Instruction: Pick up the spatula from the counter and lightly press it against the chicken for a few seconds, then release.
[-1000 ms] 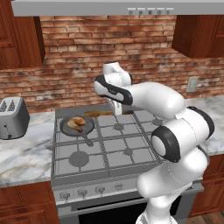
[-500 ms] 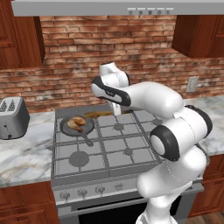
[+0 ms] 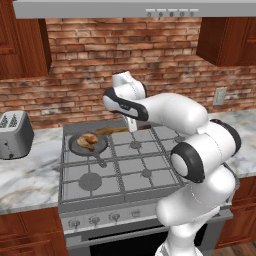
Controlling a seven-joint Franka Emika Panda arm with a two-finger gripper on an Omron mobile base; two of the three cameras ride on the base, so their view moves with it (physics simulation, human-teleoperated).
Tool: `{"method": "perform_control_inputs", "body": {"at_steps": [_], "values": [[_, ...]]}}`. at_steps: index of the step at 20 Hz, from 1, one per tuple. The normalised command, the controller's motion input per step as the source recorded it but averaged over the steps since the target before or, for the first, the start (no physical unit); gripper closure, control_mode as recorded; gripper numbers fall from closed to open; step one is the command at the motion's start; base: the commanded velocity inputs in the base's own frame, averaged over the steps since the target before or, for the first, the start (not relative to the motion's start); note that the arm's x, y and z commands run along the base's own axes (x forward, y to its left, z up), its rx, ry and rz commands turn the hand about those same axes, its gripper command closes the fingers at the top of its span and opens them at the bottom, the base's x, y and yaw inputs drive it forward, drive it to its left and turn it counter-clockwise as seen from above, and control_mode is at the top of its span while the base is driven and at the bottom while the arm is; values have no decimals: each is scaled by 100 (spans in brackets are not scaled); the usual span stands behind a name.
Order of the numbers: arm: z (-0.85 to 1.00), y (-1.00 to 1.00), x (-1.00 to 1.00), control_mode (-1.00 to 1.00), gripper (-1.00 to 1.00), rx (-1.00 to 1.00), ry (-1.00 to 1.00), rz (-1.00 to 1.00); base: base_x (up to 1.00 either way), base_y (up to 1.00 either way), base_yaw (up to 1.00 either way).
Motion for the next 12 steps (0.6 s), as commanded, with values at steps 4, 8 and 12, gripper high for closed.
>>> {"method": "perform_control_inputs", "body": {"at_steps": [4,8,12], "values": [[0,4,0,-100,100,-3,0,0,0,0,0],[0,5,0,-100,100,-6,0,0,0,0,0],[0,11,0,-100,100,-9,0,0,0,0,0]]}}
